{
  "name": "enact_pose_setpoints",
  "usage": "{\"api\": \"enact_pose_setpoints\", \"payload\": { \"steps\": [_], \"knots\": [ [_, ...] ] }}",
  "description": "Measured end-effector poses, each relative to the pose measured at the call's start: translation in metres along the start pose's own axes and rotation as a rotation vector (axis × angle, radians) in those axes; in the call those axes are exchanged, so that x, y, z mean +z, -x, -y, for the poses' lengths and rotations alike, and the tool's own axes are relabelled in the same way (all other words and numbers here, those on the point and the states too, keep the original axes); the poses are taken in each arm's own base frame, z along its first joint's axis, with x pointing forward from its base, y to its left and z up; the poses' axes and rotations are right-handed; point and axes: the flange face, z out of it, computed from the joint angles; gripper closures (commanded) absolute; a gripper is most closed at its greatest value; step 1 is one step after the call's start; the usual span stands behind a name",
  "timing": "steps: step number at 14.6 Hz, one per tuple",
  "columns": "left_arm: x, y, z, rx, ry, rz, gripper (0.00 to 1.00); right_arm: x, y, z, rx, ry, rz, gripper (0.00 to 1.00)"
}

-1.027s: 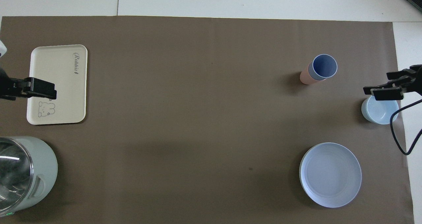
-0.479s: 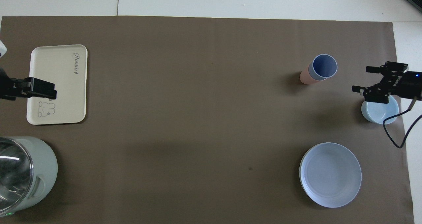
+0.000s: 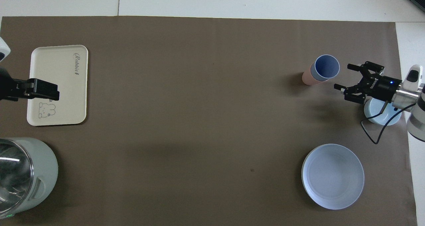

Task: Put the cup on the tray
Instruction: 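Grasp the rim of the blue cup with the right gripper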

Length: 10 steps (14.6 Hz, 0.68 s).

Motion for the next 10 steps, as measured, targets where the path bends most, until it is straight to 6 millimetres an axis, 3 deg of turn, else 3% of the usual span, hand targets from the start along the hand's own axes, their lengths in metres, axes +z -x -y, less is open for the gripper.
{"api": "enact_pose_setpoints", "payload": {
  "steps": [3,10],
  "knots": [
    [0.0,0.0,0.0,0.0,0.0,-0.001,0.0,0.016,0.017,0.0,-0.007,-0.008,-0.033,0.0],
    [0.0,0.0,0.003,-0.005,0.0,-0.001,0.0,0.06,0.014,0.017,-0.011,0.006,-0.117,0.0]
  ]
}}
